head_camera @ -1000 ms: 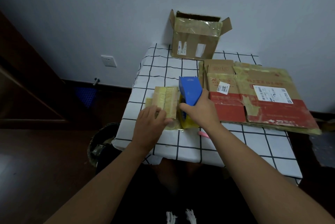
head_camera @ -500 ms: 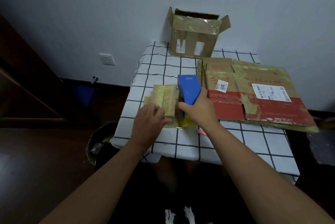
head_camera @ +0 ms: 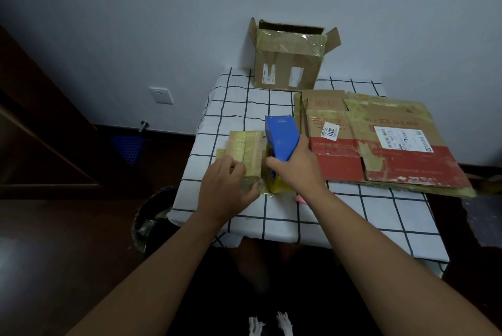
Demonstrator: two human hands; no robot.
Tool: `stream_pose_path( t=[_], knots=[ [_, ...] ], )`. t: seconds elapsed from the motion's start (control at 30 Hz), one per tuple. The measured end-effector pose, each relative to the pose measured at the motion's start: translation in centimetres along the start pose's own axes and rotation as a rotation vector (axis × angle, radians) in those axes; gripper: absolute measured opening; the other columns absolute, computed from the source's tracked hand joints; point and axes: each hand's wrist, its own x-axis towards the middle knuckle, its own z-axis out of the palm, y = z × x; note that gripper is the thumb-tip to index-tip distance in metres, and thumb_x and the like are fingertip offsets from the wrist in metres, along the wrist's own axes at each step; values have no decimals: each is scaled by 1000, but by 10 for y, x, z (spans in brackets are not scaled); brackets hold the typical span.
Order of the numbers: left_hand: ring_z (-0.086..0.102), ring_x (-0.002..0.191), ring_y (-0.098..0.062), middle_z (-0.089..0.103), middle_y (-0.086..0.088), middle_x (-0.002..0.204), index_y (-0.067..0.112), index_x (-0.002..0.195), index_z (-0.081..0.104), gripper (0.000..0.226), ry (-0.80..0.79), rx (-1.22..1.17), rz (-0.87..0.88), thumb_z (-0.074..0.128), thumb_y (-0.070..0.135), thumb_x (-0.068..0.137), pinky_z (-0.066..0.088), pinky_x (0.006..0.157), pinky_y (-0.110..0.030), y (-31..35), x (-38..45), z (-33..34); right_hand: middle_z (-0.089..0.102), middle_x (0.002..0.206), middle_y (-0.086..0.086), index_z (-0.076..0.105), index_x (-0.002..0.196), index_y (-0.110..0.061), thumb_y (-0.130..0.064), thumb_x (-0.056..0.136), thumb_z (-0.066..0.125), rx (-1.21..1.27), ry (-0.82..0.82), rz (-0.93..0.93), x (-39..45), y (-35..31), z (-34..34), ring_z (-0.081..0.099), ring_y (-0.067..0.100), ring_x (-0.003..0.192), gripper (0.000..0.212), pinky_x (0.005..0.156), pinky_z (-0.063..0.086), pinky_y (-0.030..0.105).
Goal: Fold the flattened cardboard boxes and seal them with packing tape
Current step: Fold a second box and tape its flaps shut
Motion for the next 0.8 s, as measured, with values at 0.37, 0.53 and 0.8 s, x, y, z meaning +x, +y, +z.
stream_pose_path(
  t=[0.37, 0.53, 0.8],
  knots=[
    [43, 69, -23, 46, -6, 77, 11, 76, 49, 51, 39, 126, -210, 66, 60, 74, 34, 61, -33, 33, 11, 6, 51, 97, 0, 33, 129, -15, -39, 72, 73, -7, 9, 12, 2, 0, 0, 55, 21, 85, 73, 67, 51, 36],
    [42, 70, -21, 46, -5, 78, 12, 77, 49, 43, 4, 93, -146, 65, 52, 74, 35, 61, -31, 25, 5, 2, 51, 95, 0, 33, 128, -15, -40, 72, 73, -14, 5, 18, 3, 1, 0, 57, 22, 83, 73, 67, 53, 38],
    [48, 69, -20, 52, -5, 78, 13, 79, 54, 46, 4, 136, 47, 48, 57, 89, 38, 60, -31, 3, 0, 3, 51, 94, -1, 32, 128, -16, -42, 73, 73, -38, 8, 16, 1, -1, 1, 57, 24, 84, 73, 71, 55, 43]
  ],
)
